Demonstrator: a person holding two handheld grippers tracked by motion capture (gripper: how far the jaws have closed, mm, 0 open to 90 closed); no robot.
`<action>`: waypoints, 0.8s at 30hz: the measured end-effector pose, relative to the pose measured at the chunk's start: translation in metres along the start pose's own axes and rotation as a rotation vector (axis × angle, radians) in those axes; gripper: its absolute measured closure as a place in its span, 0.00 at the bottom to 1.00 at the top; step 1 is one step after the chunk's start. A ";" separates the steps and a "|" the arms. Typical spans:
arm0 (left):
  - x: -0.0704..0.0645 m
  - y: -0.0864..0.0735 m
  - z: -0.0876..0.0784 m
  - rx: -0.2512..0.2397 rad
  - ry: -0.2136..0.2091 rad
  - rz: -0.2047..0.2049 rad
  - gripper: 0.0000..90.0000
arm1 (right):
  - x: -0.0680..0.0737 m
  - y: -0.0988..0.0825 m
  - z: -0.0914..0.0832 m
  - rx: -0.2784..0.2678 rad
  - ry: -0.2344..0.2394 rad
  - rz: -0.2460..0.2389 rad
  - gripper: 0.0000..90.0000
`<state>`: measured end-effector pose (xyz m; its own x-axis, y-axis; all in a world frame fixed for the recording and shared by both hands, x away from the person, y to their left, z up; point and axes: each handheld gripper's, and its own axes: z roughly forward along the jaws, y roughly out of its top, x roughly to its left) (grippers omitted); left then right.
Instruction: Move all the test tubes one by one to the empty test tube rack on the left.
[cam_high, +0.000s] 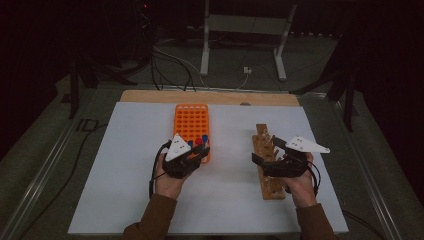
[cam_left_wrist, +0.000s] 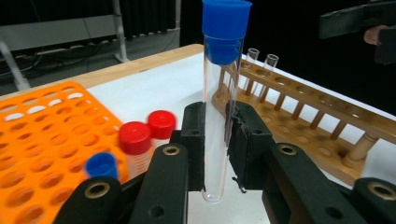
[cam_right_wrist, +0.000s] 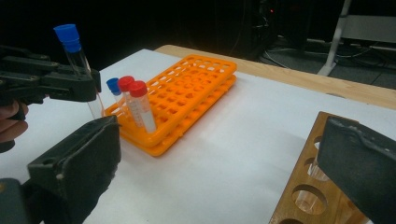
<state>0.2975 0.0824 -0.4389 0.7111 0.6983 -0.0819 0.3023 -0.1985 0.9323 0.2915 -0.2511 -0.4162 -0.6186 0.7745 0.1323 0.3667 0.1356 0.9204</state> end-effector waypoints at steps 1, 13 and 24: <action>0.002 0.000 -0.001 -0.001 0.006 -0.002 0.86 | 0.000 0.000 0.000 -0.001 0.000 0.001 0.00; 0.023 -0.008 -0.016 -0.008 0.087 -0.022 0.86 | -0.001 0.000 -0.001 -0.007 0.001 -0.002 0.00; 0.037 -0.018 -0.017 0.003 0.151 -0.035 0.86 | 0.000 0.000 -0.001 -0.007 0.006 -0.001 0.00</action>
<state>0.3075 0.1233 -0.4525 0.5966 0.8002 -0.0608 0.3273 -0.1735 0.9288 0.2911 -0.2516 -0.4155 -0.6231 0.7706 0.1339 0.3612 0.1316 0.9232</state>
